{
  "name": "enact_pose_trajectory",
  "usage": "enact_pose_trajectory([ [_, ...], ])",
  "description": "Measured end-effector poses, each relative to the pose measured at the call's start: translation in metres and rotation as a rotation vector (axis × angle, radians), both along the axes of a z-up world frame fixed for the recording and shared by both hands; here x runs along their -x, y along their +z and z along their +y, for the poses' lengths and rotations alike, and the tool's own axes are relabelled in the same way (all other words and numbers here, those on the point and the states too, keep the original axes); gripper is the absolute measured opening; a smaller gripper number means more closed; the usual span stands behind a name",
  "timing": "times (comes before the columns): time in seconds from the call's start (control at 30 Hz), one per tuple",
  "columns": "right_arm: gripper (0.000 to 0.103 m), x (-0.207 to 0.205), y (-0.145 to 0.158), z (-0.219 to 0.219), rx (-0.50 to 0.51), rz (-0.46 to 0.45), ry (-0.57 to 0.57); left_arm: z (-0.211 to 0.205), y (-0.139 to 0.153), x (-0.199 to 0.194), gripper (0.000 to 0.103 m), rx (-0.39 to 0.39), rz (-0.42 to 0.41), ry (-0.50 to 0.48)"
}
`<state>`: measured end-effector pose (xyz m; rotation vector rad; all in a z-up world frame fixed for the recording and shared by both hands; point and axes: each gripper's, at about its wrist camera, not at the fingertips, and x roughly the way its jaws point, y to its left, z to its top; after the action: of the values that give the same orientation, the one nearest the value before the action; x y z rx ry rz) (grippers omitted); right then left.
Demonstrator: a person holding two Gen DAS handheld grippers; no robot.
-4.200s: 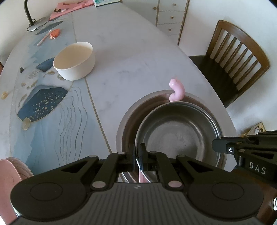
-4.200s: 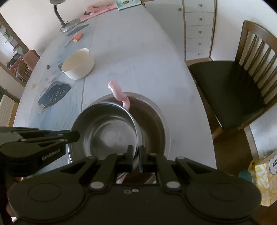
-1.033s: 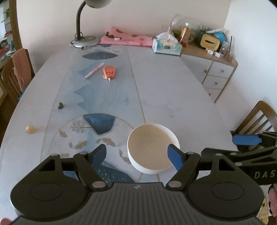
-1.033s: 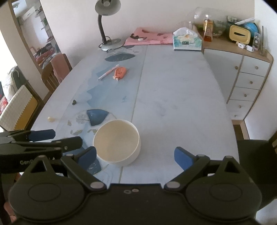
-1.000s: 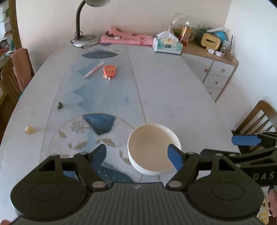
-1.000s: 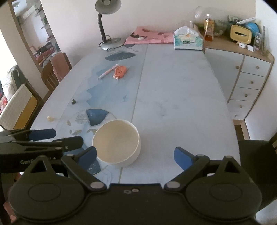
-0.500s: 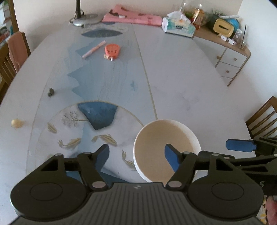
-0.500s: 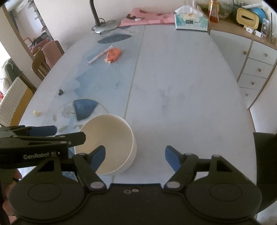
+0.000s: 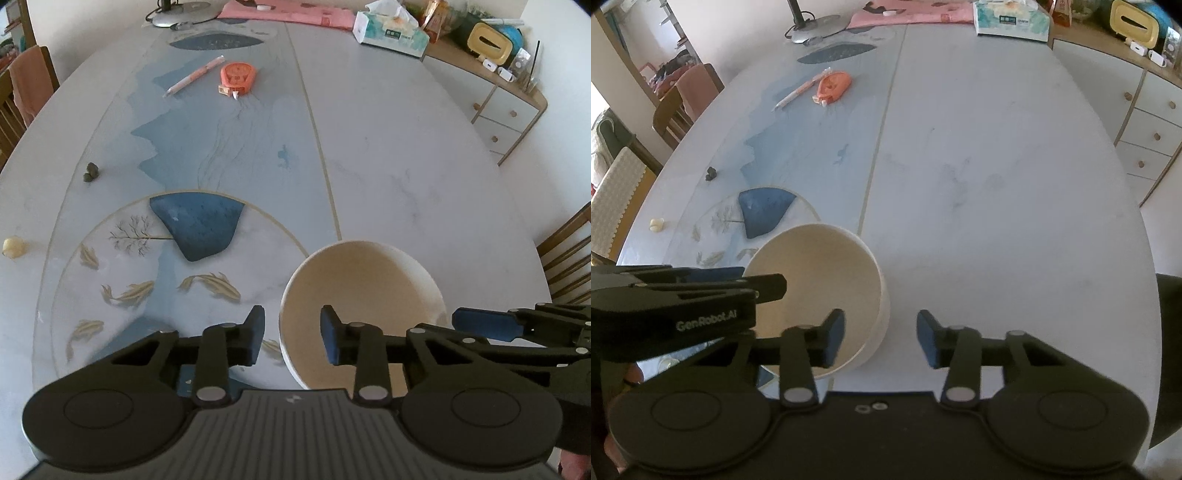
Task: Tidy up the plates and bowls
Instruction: 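Move both grippers to the rim of the cream-white bowl, then close both grippers on the cream-white bowl rim, then lift and carry the white bowl with both grippers over the pot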
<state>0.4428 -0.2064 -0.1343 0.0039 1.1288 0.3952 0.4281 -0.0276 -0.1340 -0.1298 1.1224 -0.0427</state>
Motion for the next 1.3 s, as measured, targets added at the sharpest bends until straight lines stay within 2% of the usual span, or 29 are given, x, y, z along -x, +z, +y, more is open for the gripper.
enact_pose_trajectory([
  [0.13, 0.034, -0.001, -0.001, 0.001, 0.0, 0.0, -0.007, -0.002, 0.0, -0.001, 0.022, -0.005, 0.004, 0.004],
  [0.3, 0.018, -0.001, -0.003, 0.002, 0.004, 0.004, -0.021, -0.004, 0.0, -0.001, 0.012, -0.028, 0.005, 0.01],
  [0.43, 0.01, 0.0, -0.003, 0.004, 0.008, -0.001, -0.026, -0.003, -0.001, -0.001, 0.006, -0.03, 0.012, 0.02],
  [0.83, 0.008, 0.01, 0.004, 0.01, 0.023, -0.013, -0.039, -0.003, 0.007, 0.014, 0.004, -0.059, 0.024, 0.004],
  [1.3, 0.008, 0.05, 0.04, 0.005, 0.016, -0.026, -0.068, -0.008, 0.05, 0.057, 0.004, -0.055, -0.017, -0.03],
])
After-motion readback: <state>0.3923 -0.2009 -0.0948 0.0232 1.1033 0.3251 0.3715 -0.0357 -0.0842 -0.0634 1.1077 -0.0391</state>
